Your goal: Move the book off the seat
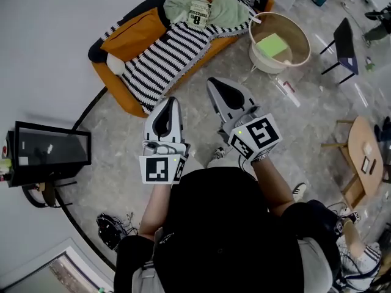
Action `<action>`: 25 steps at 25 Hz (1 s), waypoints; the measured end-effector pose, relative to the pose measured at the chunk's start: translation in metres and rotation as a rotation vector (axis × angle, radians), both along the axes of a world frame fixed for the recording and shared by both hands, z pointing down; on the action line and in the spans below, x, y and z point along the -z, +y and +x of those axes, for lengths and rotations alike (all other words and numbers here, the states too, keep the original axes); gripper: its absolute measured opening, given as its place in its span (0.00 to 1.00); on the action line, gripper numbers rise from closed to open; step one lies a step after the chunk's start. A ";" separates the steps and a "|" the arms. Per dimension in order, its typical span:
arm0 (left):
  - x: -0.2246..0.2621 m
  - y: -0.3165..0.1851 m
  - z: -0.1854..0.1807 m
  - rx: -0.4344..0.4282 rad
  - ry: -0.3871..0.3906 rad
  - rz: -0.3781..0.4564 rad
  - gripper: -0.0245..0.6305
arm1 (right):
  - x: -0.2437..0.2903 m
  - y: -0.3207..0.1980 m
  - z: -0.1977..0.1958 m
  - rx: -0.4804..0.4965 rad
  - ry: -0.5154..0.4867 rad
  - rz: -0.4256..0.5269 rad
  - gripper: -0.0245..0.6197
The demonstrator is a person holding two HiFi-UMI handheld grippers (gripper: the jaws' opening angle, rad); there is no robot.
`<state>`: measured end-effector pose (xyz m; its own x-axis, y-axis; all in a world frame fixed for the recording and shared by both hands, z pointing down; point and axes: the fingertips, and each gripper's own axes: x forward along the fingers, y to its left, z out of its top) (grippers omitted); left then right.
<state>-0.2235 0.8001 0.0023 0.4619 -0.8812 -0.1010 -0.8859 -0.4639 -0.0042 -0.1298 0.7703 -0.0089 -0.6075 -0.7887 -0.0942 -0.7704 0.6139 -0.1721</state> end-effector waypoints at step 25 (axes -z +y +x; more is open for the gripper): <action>-0.011 -0.125 0.032 -0.079 0.025 -0.010 0.05 | -0.013 -0.109 0.032 -0.065 0.053 -0.030 0.06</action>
<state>-0.1910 0.6754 0.0129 0.5277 -0.8429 -0.1054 -0.8461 -0.5325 0.0226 -0.0978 0.6613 0.0037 -0.5582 -0.8288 -0.0390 -0.8170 0.5573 -0.1480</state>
